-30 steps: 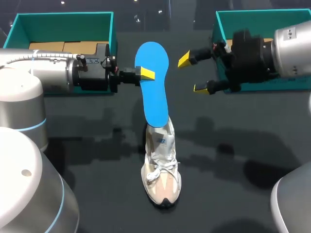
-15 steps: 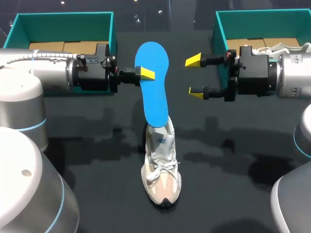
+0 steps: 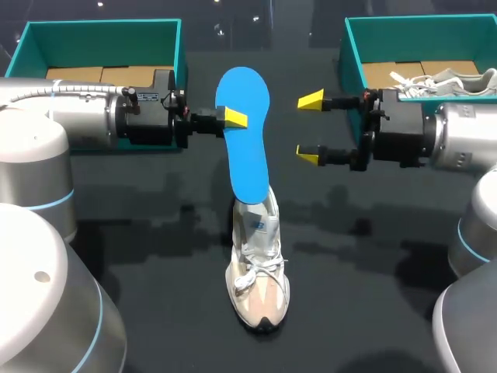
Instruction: Take the shoe out of the shoebox, open the shoe tongue, remove and reinsert the insole, then place the shoe into the shoebox
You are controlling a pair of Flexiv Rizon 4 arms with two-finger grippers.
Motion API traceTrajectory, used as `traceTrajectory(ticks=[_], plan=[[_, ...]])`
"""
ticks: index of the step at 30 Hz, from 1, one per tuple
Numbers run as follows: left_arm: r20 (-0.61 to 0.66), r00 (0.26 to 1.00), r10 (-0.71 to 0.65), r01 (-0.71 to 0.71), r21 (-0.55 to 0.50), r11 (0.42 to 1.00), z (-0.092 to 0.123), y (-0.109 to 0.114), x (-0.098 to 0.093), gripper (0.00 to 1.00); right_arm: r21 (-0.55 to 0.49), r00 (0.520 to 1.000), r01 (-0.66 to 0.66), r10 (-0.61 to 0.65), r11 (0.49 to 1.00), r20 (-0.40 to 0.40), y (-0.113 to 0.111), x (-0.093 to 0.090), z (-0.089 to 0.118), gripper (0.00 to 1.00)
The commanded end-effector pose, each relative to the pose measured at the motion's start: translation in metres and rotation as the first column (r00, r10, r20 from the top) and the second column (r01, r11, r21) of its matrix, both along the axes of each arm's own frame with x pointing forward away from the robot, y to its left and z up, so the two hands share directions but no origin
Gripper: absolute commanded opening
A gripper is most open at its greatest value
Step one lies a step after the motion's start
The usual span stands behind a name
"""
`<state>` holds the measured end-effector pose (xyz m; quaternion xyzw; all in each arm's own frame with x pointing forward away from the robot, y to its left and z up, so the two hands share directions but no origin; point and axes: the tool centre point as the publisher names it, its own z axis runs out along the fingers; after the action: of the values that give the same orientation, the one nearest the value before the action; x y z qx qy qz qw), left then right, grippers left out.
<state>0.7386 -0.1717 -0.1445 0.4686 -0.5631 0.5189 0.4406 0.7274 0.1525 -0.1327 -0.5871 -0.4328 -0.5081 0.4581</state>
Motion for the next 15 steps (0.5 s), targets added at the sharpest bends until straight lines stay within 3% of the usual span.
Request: traceTrajectory(ticks=[1, 6, 11, 15], plan=[[0.000, 1.000, -0.001, 0.001, 0.002, 1.000, -0.001, -0.001, 0.000, 0.00, -0.005, 1.000, -0.002, 0.002, 1.000, -0.006, 0.005, 0.004, 0.001, 1.00], [0.000, 1.000, -0.001, 0.001, 0.002, 1.000, -0.001, -0.001, 0.000, 0.00, -0.003, 1.000, -0.004, 0.004, 1.000, -0.010, 0.006, 0.004, 0.002, 1.00], [0.243, 0.970, -0.005, 0.018, -0.048, 0.999, 0.019, 0.004, 0.012, 0.00, -0.003, 1.000, -0.004, 0.004, 1.000, -0.010, 0.006, 0.004, 0.002, 1.00], [0.477, 0.879, 0.002, 0.036, -0.072, 0.997, 0.034, 0.012, 0.024, 0.00, -0.003, 1.000, -0.004, 0.004, 1.000, -0.010, 0.006, 0.004, 0.002, 1.00]])
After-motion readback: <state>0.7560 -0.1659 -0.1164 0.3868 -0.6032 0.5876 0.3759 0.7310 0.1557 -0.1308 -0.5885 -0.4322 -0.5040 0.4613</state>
